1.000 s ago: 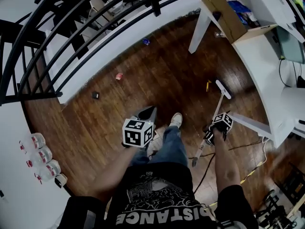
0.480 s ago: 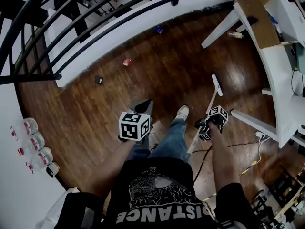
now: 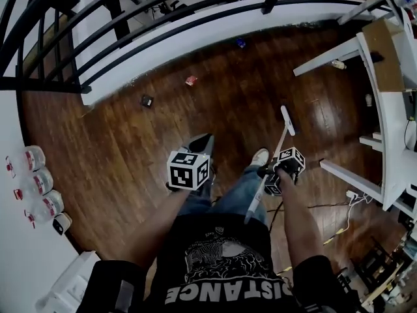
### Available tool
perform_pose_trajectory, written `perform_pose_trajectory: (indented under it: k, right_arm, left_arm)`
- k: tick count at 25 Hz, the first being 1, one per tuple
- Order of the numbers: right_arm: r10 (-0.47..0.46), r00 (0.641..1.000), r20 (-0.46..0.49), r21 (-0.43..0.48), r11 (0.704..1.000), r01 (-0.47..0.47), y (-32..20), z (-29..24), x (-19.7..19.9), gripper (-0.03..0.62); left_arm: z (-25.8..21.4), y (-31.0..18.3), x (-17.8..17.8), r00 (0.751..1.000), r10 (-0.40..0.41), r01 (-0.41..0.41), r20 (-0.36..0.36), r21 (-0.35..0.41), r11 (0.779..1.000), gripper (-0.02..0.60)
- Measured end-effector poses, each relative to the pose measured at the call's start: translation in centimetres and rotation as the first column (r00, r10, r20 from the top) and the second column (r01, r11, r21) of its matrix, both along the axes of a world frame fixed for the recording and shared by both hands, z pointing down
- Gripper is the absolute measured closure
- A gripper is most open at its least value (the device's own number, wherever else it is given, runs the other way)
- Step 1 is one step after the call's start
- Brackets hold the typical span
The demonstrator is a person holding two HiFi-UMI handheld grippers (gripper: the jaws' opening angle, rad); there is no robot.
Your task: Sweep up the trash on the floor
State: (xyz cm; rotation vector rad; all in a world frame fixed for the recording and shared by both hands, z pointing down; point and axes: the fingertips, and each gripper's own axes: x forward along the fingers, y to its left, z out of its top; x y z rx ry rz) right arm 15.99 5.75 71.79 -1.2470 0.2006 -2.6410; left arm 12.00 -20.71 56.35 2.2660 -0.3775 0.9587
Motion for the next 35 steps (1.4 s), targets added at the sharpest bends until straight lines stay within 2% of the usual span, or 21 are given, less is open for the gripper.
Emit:
perform_pose_trajectory:
  k: [8, 20, 28, 35]
  right_arm:
    - [0.043, 0.999, 0.030, 0.070, 0.997, -0.045, -8.5, -1.9, -7.5, 0.580]
    - [0.068, 0.988, 0.138, 0.169, 0.981, -0.091, -18.5, -5.7, -16.3, 0.580]
    - [-0.014, 0.987, 0.158, 0.205, 0.979, -0.019, -20.6, -8.1, -20.3, 0.580]
    - [0.005, 0.992, 0.129, 0.214, 0.976, -0.032, -21.8, -9.4, -20.8, 0.580]
  left_arm:
    - [0.5, -3.8, -5.4, 0.998, -0.053, 0.053, -0.013, -0.034, 0.998, 0.577]
    - [-0.4, -8.1, -9.6, 0.988, -0.152, 0.150, -0.039, -0.047, 0.988, 0.577]
    - [-1.9, -10.6, -11.5, 0.974, -0.217, 0.216, -0.067, -0.033, 0.976, 0.577]
    - [-2.1, -11.3, -12.8, 0.962, -0.262, 0.258, -0.074, -0.056, 0.964, 0.577]
